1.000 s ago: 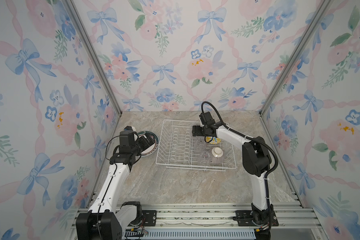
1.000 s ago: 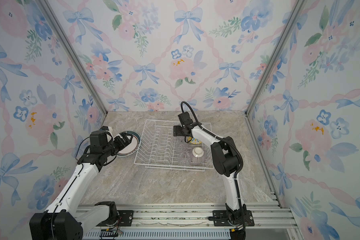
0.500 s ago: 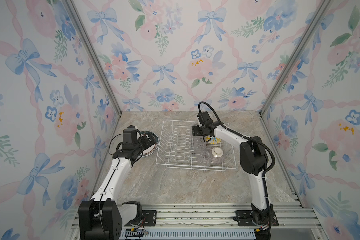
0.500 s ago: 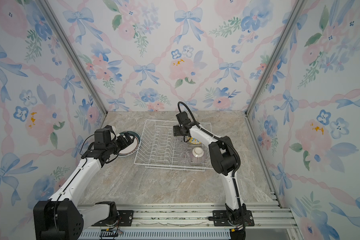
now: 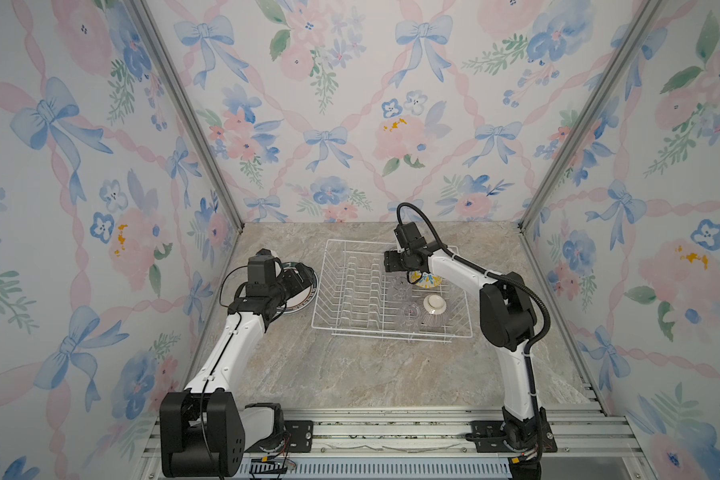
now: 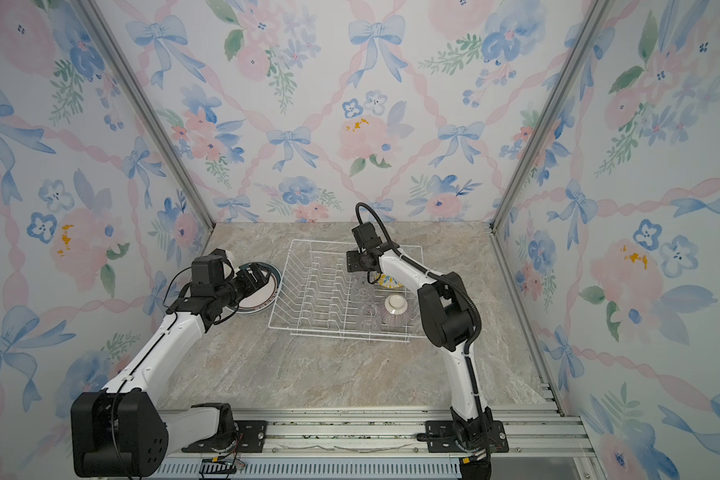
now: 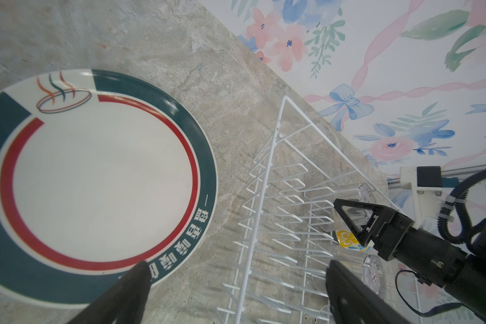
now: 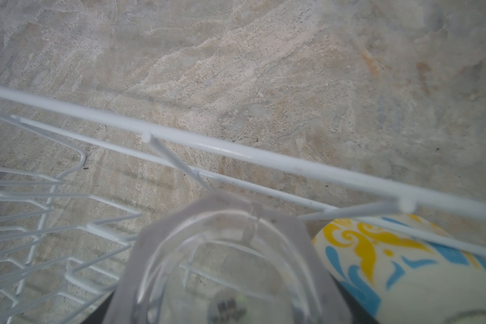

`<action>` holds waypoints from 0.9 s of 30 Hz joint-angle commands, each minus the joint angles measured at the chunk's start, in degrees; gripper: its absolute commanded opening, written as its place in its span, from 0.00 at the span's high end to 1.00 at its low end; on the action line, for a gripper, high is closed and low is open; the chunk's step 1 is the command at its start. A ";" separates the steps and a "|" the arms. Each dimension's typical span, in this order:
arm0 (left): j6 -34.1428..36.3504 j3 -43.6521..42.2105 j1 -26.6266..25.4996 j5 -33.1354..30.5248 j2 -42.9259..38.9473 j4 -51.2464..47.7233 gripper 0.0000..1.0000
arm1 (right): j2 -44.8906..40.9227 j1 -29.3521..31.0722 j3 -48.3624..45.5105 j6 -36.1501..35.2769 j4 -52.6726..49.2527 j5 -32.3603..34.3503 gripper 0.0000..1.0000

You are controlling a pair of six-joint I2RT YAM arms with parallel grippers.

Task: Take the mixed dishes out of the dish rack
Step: 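Lower the right gripper onto a clear octagonal glass in the rack, then grasp the clear glass and lift it out of the rack with the right gripper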

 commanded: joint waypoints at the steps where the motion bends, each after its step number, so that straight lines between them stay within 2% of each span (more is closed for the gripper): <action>1: 1.44 -1.05 -0.30 -0.79 -1.31 1.39 0.02 | 0.57 -0.01 1.66 0.73 -0.72 0.21 0.13; 3: 1.43 -1.14 -0.30 -0.63 -1.31 1.31 0.02 | 0.48 0.15 1.50 1.04 -0.57 0.46 0.06; 8: 1.48 -1.31 -0.30 -0.03 -1.07 1.33 0.02 | -0.51 0.70 -0.02 1.03 2.38 1.34 0.05; 21: 1.19 -2.53 -0.30 0.75 -0.36 2.49 0.02 | 1.36 0.84 1.96 1.64 0.73 2.12 0.21; 27: 1.18 -2.86 -0.30 1.14 -0.37 2.47 0.02 | 0.21 0.46 1.57 2.16 1.44 1.60 0.32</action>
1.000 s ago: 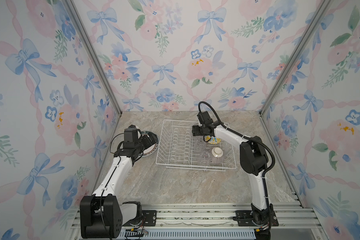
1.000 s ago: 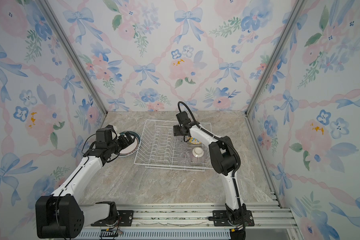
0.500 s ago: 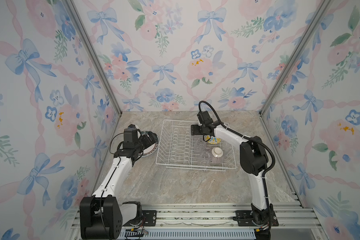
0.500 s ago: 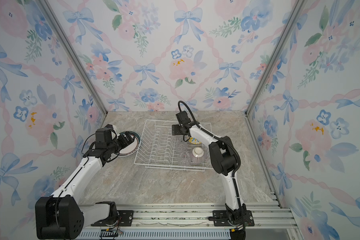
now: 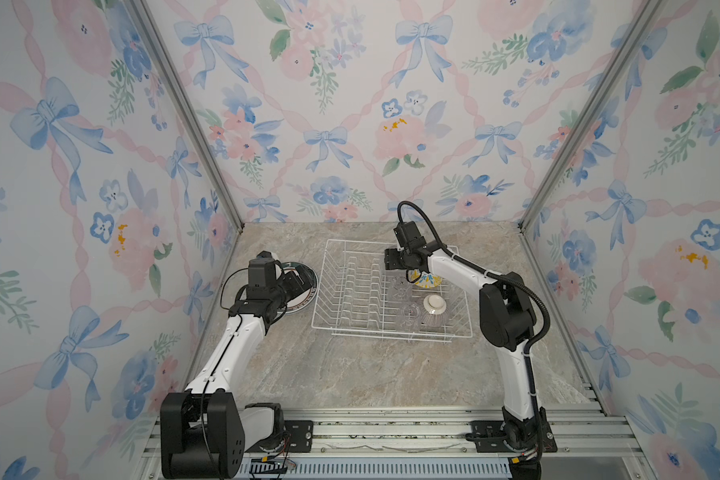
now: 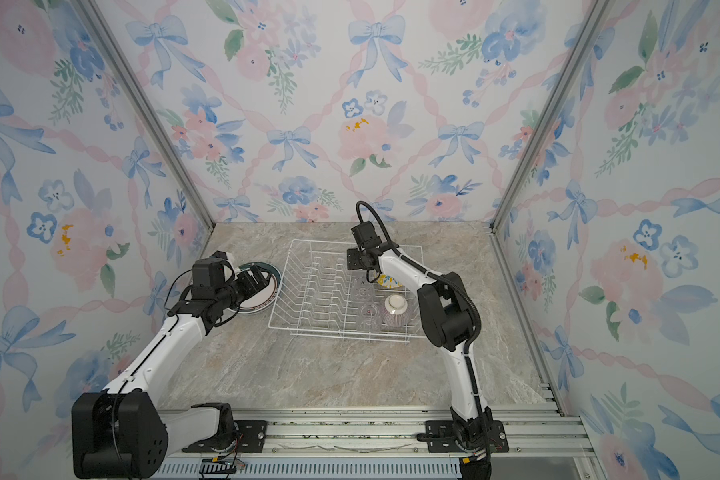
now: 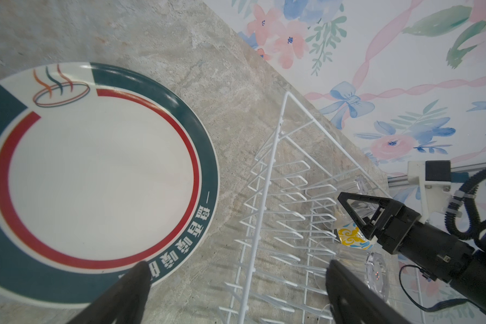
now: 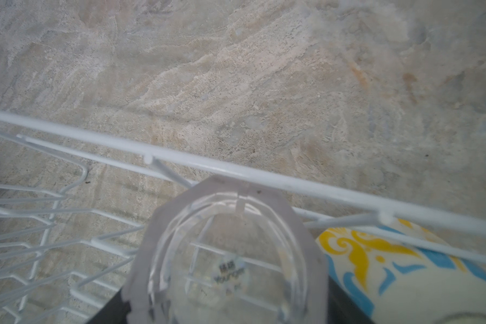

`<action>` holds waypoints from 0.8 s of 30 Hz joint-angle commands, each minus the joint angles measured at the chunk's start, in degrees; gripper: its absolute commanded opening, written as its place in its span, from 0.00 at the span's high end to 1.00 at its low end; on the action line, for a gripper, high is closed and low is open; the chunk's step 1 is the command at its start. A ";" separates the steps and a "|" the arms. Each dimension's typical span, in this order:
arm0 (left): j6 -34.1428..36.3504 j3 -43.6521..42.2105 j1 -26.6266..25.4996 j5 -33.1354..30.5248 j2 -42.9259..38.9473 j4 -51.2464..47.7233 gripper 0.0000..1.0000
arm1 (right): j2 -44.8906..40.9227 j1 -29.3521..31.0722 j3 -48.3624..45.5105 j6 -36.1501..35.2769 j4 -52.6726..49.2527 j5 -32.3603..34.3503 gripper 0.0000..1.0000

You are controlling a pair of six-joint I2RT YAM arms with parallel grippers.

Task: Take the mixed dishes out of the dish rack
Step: 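Grasp the clear glass and lift it out of the rack with the right gripper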

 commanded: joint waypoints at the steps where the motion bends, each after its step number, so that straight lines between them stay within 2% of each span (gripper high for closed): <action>1: 1.19 -0.85 -0.30 0.98 -0.16 0.97 0.02 | -0.32 0.24 0.97 1.14 0.27 -0.08 0.33; 9: 0.92 -1.22 -0.39 2.09 -0.77 0.97 0.02 | -3.19 -1.95 -1.52 5.91 3.40 -5.50 0.39; 24: -0.48 -1.38 -0.78 3.19 -3.16 0.92 0.02 | -11.32 -2.31 -7.22 8.77 7.95 -6.04 0.40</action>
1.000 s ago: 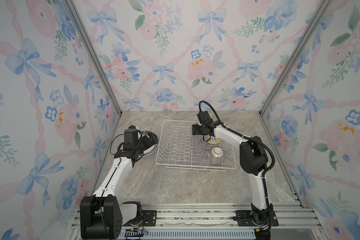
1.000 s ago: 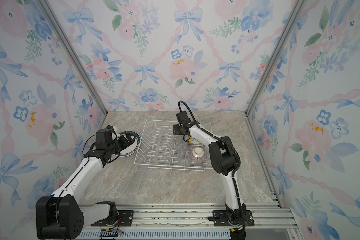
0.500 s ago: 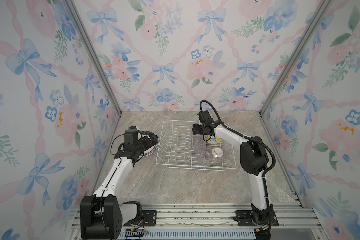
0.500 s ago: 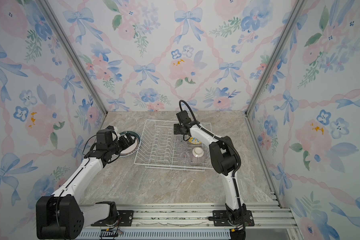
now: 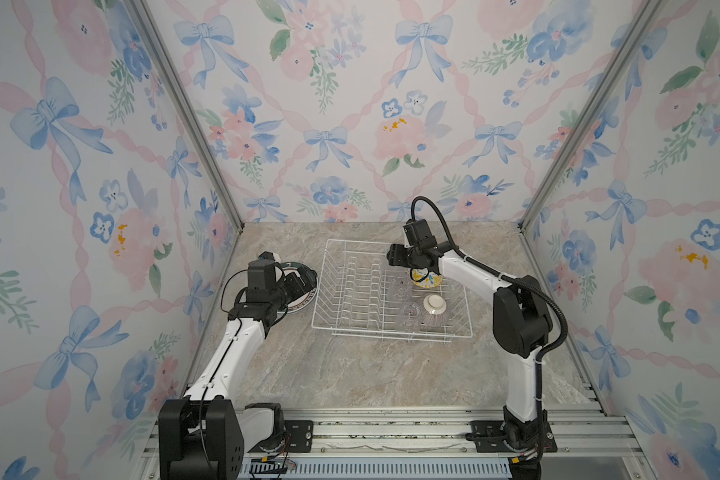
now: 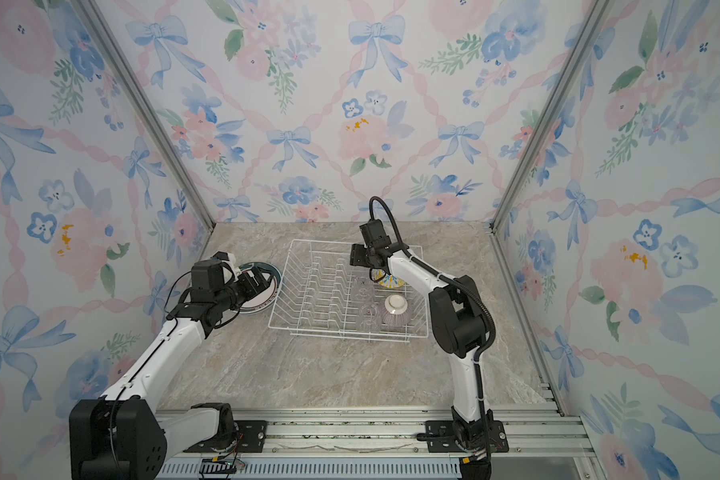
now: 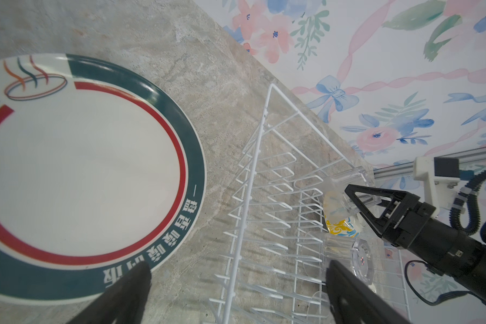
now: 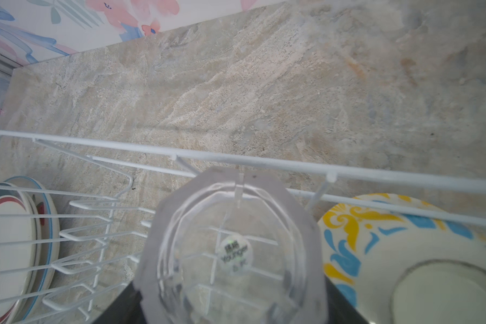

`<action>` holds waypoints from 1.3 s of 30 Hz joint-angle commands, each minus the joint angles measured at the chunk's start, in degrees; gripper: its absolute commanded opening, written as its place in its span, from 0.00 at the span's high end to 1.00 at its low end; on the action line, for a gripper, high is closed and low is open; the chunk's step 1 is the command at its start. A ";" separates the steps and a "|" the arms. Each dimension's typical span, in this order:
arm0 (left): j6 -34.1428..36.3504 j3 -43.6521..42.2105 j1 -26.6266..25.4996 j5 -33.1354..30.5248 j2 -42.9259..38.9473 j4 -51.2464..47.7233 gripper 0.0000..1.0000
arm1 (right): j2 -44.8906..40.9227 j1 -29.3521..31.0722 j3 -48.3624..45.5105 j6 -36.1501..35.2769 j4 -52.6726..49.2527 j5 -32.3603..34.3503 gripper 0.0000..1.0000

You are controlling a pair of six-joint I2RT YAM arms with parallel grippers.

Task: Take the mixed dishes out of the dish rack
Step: 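Grasp the clear glass and lift it out of the rack with the right gripper, then hold the glass up with the right gripper while the left gripper reaches toward it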

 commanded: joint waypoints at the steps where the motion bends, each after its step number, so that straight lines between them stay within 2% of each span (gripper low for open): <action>1: -0.52 -0.26 -0.52 0.90 -1.00 0.38 0.02 | -4.07 -0.39 -0.54 1.44 3.28 -0.53 0.40; 8: -1.89 1.42 -2.81 0.42 -1.30 0.81 0.02 | -6.96 -0.39 -3.79 3.36 5.54 -1.23 0.42; 15: -9.75 -2.80 -6.33 1.89 -1.79 13.20 0.02 | -9.68 0.13 -7.16 5.88 9.74 -1.93 0.43; 18: -9.83 -2.05 -8.92 0.14 -1.34 14.33 0.02 | -10.87 0.58 -8.00 6.37 10.66 -2.02 0.44; 24: -12.13 -0.83 -10.98 0.76 0.68 17.96 0.02 | -13.24 1.37 -9.28 7.30 12.07 -1.67 0.44; 39: -14.52 1.23 -16.28 -0.62 5.90 24.38 0.02 | -19.92 2.86 -11.41 14.92 11.87 -3.90 0.47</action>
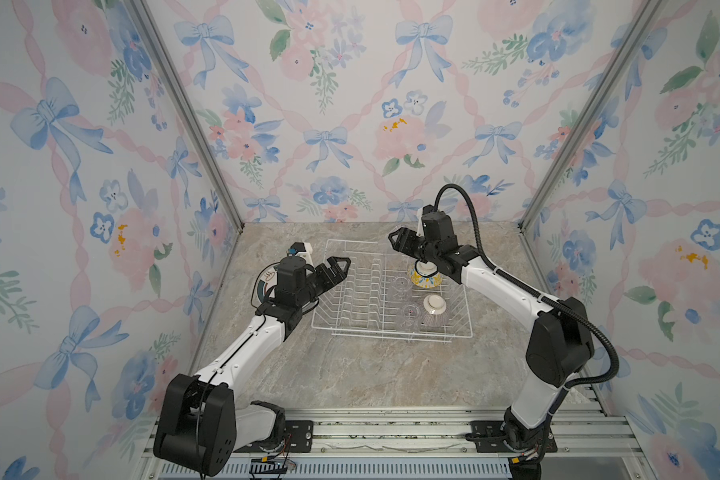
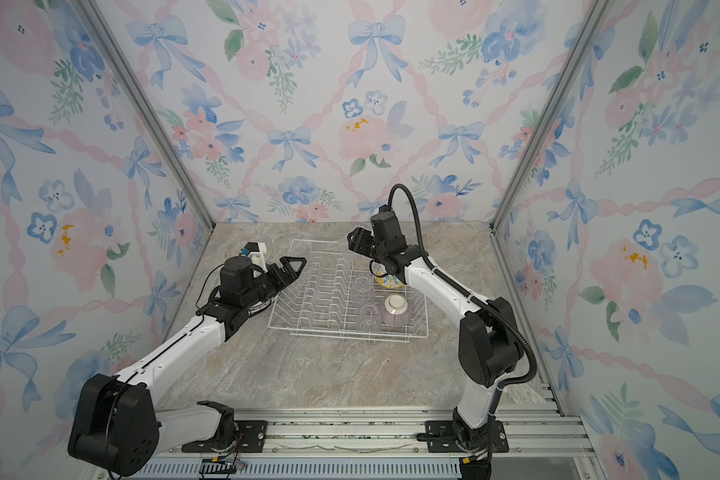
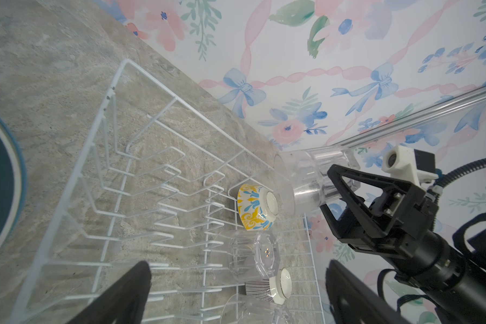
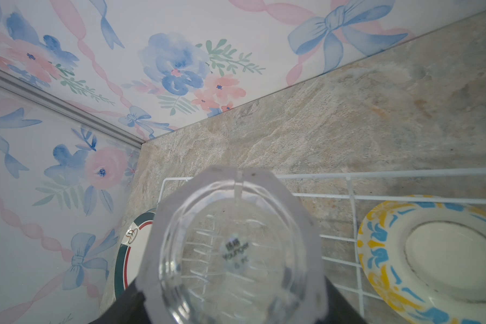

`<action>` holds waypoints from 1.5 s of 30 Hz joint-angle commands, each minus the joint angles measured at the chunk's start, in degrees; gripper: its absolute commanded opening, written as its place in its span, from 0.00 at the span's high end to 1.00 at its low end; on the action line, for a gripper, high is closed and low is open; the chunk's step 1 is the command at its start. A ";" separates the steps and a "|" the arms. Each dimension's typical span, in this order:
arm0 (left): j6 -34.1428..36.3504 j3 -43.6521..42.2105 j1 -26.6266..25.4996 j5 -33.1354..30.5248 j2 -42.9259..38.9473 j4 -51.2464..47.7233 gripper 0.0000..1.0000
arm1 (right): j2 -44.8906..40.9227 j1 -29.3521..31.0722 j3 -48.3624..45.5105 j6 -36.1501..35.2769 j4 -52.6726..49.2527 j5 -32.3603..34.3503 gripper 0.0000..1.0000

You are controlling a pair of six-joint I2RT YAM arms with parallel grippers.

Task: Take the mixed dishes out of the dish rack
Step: 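Hold the glass up with the right gripper while the left gripper reaches toward it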

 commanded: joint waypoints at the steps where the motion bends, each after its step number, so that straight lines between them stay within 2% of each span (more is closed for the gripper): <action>1: -0.92 2.26 -0.72 -0.20 1.31 3.46 0.02 | -3.81 1.04 -1.26 2.88 1.41 -0.97 0.47; 11: -3.52 4.13 -2.44 3.65 5.53 9.17 0.05 | -6.38 1.46 -2.16 6.43 0.93 -3.02 0.48; 18: -3.65 5.45 -5.45 3.54 7.47 13.08 0.08 | -8.71 1.38 -3.31 10.45 1.17 -5.11 0.48; 29: -6.31 6.55 -7.38 8.55 11.63 24.61 0.20 | -8.86 1.38 -3.32 15.77 2.95 -8.86 0.48; 40: -7.10 7.38 -9.18 10.00 13.58 27.96 0.29 | -8.50 1.64 -4.47 19.97 6.00 -11.30 0.48; 45: -7.28 8.44 -9.66 10.62 14.86 28.05 0.38 | -9.01 2.25 -4.90 21.14 6.94 -11.55 0.48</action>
